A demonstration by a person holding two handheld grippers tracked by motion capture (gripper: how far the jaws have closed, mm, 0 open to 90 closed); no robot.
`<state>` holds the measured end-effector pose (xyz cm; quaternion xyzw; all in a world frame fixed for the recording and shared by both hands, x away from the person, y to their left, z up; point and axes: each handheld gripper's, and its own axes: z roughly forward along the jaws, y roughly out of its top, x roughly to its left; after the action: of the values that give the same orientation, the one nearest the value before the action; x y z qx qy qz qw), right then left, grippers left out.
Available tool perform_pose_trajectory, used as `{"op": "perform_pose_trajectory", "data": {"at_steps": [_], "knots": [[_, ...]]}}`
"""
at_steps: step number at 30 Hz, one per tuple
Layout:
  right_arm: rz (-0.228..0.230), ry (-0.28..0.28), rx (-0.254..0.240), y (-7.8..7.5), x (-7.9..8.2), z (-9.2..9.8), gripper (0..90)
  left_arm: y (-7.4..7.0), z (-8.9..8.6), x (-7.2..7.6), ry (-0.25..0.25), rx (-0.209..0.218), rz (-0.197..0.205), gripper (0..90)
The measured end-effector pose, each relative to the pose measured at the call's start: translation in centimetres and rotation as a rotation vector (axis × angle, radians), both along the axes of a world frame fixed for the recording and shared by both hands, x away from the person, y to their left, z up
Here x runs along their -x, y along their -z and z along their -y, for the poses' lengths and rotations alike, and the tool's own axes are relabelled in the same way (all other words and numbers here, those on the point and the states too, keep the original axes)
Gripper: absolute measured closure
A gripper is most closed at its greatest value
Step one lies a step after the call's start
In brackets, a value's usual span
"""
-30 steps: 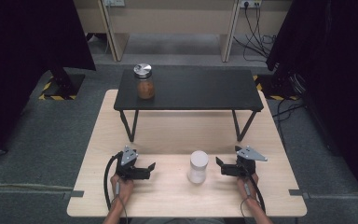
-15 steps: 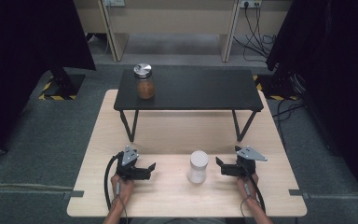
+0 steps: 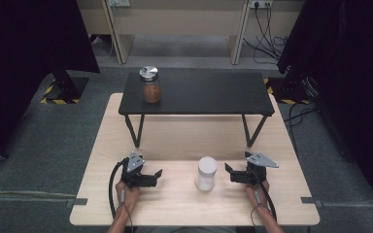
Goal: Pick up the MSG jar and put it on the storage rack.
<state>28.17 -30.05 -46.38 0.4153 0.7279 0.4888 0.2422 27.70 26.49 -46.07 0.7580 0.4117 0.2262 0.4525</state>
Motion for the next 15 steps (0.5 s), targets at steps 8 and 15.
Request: {"op": "perform_pose_trajectory", "data": {"at_steps": [8, 15], "knots": [[0.002, -0.01, -0.014, 0.1, 0.01, 0.34, 1.8, 0.0, -0.04, -0.03, 0.0, 0.001, -0.001, 0.7], [0.004, -0.017, -0.019, 0.13, 0.03, 0.48, 1.9, 0.0, -0.03, -0.03, 0.0, 0.001, -0.001, 0.7]]}}
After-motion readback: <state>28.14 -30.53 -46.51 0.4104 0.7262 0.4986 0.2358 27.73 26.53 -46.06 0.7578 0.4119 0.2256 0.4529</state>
